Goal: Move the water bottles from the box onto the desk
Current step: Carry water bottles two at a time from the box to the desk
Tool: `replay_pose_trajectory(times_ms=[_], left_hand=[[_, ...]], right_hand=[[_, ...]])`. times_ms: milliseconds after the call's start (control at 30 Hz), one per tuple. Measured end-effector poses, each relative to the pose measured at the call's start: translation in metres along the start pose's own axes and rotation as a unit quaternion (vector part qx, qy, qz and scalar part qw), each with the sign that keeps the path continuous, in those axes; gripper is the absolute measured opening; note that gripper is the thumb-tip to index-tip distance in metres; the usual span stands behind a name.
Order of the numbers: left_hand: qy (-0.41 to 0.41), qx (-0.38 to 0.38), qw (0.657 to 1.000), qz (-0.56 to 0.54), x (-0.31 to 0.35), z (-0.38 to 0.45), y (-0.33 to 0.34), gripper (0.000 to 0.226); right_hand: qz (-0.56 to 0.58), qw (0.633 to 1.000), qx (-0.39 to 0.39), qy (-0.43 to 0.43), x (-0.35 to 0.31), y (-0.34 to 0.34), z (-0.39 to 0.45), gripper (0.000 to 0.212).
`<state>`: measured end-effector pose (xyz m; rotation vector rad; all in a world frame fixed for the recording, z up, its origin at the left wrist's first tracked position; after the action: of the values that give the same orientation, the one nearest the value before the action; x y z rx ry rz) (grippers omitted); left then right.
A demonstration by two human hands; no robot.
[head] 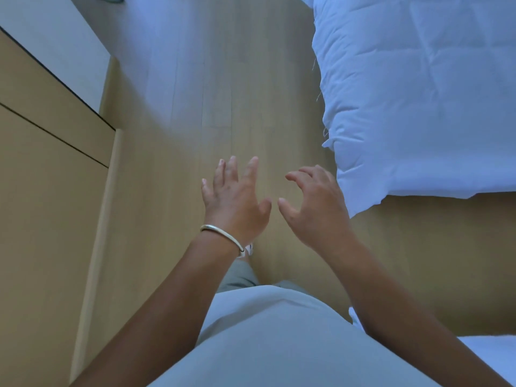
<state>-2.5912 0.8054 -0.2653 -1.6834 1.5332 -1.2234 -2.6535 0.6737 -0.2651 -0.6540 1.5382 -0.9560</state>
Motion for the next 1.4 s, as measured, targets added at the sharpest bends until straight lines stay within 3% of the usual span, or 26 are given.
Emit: replay_pose_trajectory(times_ms=[200,500,767,1033,1400], left_hand=[[0.022,0.006,0.999,-0.024,0.029,0.135,-0.067,0.077],[0.028,-0.005,0.999,-0.024,0.058,0.265,-0.135,0.076],[0.011,-0.010,1.000,-0.002,0.108,0.380,-0.168,0.076],[0.004,0.012,1.000,0.028,0.209,0.505,-0.222,0.075],[0.015,0.014,0.999,0.030,0.293,0.626,-0.268,0.075]], right_hand=[[-0.019,1.000,0.001,0.004,-0.004,-0.010,0.142,0.046],[-0.010,1.000,0.015,0.013,-0.009,-0.029,0.292,0.046],[0.008,1.000,0.013,0.014,0.038,-0.039,0.423,0.046],[0.028,0.999,0.026,-0.008,0.102,-0.085,0.583,0.046],[0.035,0.999,0.030,-0.004,0.151,-0.125,0.720,0.046]])
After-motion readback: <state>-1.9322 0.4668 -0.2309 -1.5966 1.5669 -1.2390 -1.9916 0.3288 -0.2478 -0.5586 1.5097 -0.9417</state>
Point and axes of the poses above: each hand's wrist, its own z-axis towards the middle knuckle, its own y-axis out of the palm, x = y × z, the point moved 6 cm from there along z, towards the middle knuckle, and after that the axes turned 10 degrees about -y, right-handed, at the moved point
